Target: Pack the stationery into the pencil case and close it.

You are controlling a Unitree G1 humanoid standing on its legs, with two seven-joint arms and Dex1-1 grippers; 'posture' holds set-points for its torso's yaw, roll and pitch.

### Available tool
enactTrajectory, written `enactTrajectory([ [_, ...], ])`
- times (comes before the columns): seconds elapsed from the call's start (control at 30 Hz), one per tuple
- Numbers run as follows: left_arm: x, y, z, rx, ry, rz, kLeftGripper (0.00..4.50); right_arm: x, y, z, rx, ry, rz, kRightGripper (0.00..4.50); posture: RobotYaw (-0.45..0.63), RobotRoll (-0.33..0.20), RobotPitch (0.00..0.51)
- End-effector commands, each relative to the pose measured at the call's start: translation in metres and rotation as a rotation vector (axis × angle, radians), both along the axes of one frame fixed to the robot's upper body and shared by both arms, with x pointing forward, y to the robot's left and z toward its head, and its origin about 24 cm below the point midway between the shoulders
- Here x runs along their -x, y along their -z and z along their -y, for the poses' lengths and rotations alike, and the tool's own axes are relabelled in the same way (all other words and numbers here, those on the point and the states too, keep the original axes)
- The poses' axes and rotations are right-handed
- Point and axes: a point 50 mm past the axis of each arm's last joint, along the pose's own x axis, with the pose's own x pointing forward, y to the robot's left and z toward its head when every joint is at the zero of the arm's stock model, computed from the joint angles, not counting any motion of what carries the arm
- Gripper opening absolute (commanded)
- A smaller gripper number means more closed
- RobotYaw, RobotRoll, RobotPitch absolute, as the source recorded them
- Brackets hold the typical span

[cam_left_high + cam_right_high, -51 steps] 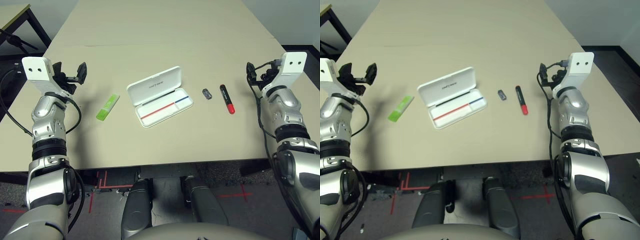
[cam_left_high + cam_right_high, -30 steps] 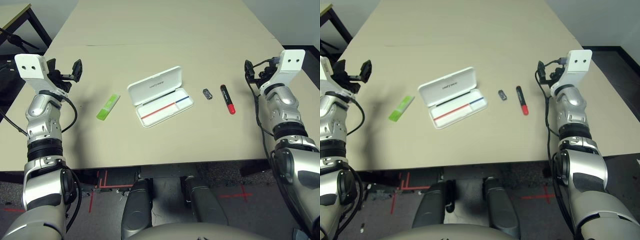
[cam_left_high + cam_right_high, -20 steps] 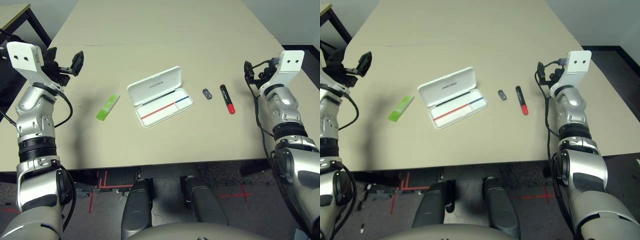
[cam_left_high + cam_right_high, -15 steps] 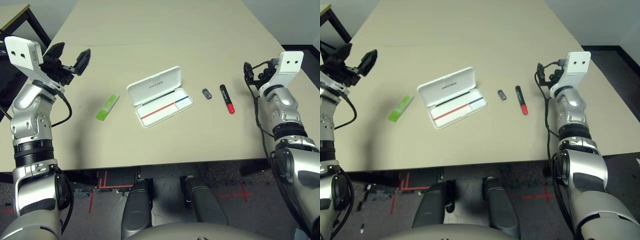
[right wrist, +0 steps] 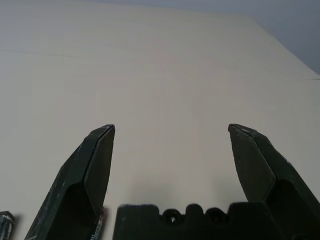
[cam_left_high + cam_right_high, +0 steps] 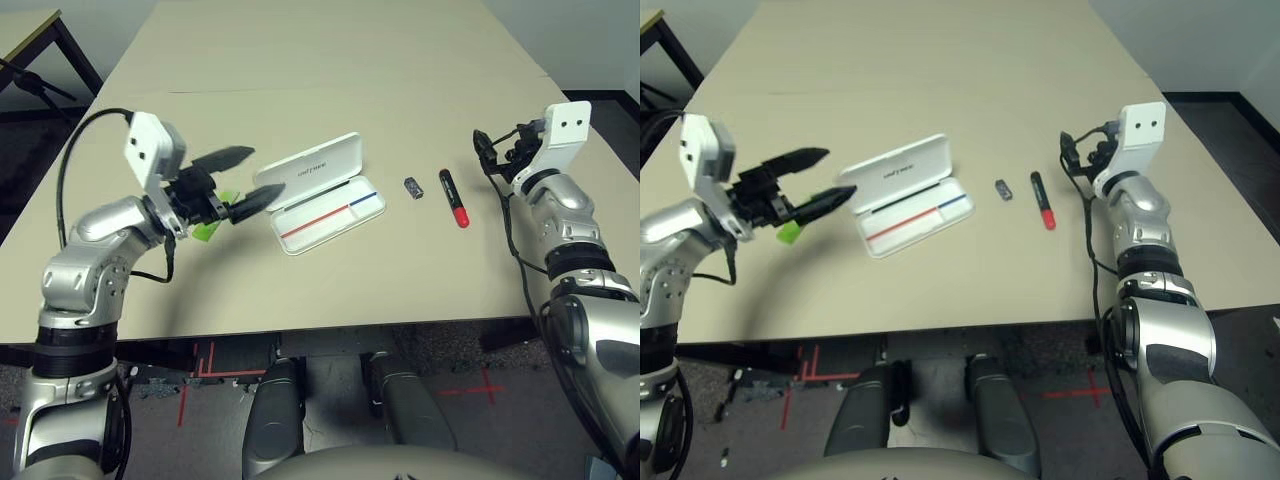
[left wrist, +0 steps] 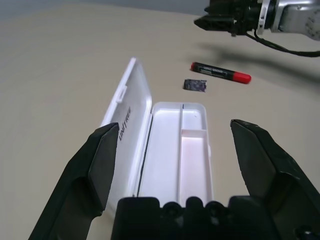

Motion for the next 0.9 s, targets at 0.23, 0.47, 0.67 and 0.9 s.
enactTrajectory([
  [0.23, 0.000, 0.007, 0.011, -0.078, 0.069, 0.002, 4.49, 0.005, -0.009, -0.006, 0.056, -0.067, -0.062, 4.50, -0.09, 0.000, 0.149],
  [0.47, -0.003, 0.014, 0.018, -0.120, 0.102, 0.000, 4.49, 0.012, -0.021, -0.016, 0.098, -0.022, -0.252, 4.50, -0.10, 0.000, 0.150],
  [0.67, -0.004, 0.017, 0.020, -0.130, 0.110, 0.002, 4.49, 0.018, -0.030, -0.027, 0.107, -0.005, -0.409, 4.50, -0.11, 0.000, 0.151],
  [0.9, -0.004, 0.017, 0.020, -0.133, 0.106, 0.007, 4.49, 0.022, -0.038, -0.040, 0.140, -0.070, -0.436, 4.50, -0.10, 0.000, 0.149],
])
